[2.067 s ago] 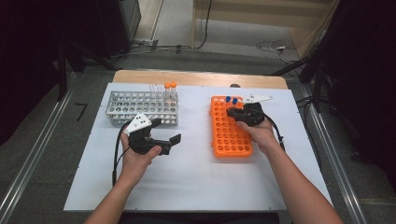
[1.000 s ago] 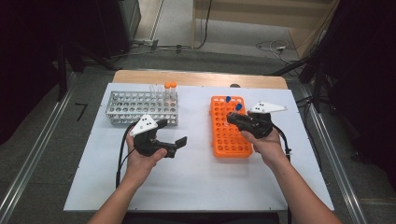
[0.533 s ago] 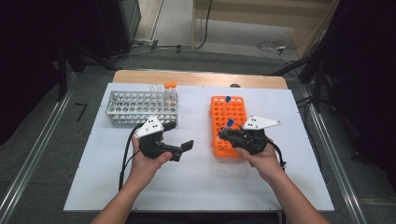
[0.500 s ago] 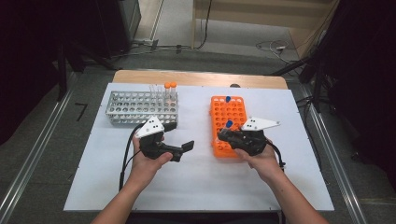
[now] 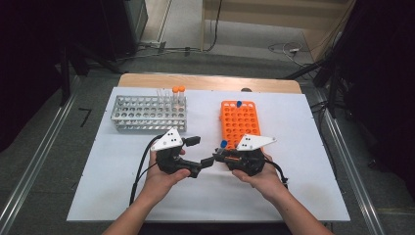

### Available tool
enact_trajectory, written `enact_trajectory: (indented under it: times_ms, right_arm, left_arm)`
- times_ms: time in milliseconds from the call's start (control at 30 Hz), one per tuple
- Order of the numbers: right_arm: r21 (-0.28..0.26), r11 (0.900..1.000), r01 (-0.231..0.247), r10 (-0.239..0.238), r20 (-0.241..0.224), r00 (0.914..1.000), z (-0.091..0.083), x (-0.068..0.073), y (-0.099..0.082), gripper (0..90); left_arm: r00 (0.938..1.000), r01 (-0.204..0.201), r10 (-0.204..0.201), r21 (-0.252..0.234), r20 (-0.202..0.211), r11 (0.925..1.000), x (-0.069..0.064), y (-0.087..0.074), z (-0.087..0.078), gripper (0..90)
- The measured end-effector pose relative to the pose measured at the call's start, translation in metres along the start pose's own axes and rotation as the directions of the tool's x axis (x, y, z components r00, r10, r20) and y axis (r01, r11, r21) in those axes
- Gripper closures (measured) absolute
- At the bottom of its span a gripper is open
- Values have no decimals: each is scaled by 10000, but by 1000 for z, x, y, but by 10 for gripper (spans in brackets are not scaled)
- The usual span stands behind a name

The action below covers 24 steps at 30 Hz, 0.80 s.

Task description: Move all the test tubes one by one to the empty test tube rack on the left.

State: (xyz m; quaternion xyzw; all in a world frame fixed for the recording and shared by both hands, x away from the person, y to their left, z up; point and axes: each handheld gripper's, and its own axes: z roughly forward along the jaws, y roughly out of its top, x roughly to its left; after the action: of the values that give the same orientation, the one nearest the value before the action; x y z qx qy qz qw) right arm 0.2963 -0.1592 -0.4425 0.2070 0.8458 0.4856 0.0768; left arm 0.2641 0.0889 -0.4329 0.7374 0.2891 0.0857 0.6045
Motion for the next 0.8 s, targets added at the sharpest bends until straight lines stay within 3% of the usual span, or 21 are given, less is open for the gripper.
enact_trajectory:
  times_ms: [433, 600, 733, 800]
  right_arm:
    - [267, 9991, 324, -311, -460, 9985, 11, 17, 1, 746]
    - [350, 9985, 432, -410, -608, 9973, 13, 21, 2, 746]
    - [402, 9983, 426, -398, -679, 9969, 14, 22, 2, 746]
    - [414, 9983, 405, -375, -701, 9968, 14, 22, 1, 746]
  left_arm:
    - [9976, -379, 362, 271, 597, 9989, -7, 1, 9, 468]
    - [9974, -600, 574, 600, 447, 9964, -9, 0, 13, 587]
    - [9964, -749, 725, 574, 432, 9955, -10, 1, 12, 712]
    - [9957, -888, 870, 607, 315, 9942, -11, 1, 12, 728]
